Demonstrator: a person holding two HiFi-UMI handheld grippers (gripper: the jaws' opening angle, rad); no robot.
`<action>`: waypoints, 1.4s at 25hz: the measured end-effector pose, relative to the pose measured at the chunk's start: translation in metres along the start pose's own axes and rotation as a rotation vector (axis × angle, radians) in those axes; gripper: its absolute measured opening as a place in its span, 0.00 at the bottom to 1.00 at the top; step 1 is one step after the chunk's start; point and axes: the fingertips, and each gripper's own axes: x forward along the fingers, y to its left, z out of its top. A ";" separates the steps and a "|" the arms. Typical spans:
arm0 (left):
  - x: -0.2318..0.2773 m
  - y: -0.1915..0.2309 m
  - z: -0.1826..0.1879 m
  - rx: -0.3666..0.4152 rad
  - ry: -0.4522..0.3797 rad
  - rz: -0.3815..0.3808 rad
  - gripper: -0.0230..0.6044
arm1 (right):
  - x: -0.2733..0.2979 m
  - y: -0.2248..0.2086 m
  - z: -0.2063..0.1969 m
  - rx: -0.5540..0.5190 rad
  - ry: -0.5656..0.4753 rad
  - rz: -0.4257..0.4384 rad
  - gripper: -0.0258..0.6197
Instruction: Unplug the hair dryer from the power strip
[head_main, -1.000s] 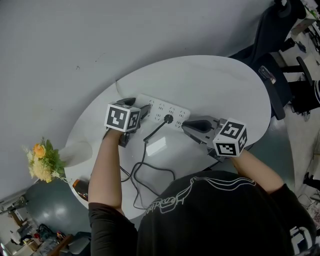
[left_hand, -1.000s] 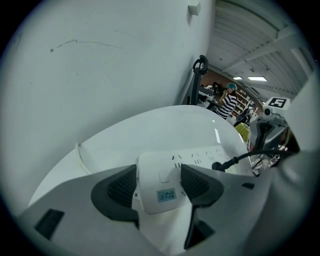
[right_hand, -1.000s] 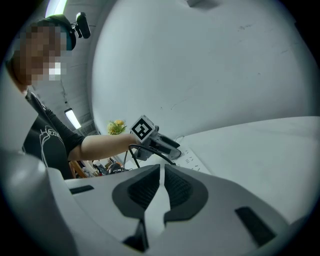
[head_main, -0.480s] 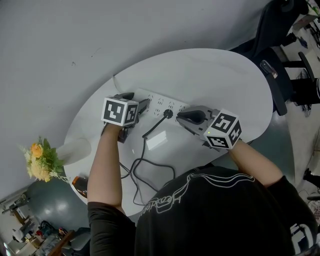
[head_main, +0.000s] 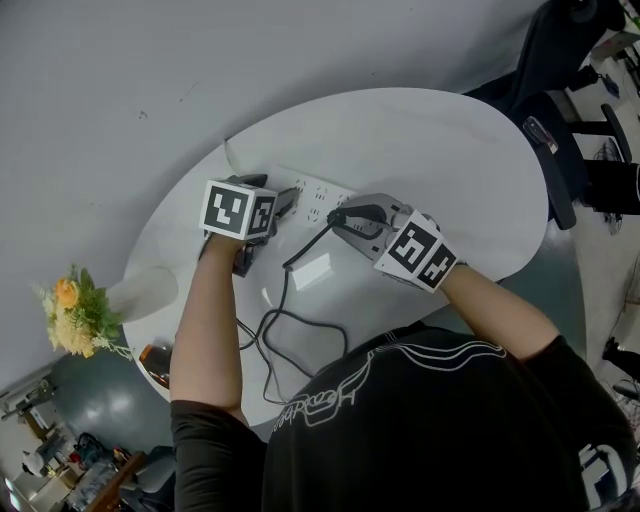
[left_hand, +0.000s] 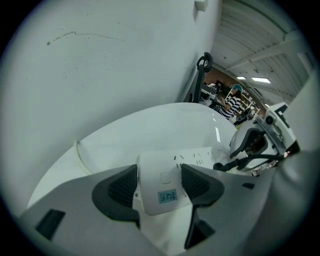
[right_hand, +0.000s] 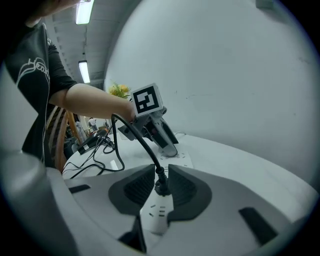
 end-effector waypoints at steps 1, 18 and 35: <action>0.000 0.000 0.000 0.001 0.000 0.000 0.47 | 0.003 0.001 0.000 -0.017 0.004 -0.003 0.13; 0.003 0.000 -0.001 -0.035 0.041 0.013 0.48 | 0.006 -0.011 -0.004 0.034 -0.012 -0.002 0.08; 0.005 -0.003 0.001 -0.031 0.049 0.007 0.48 | 0.002 -0.011 -0.003 0.003 -0.035 -0.010 0.08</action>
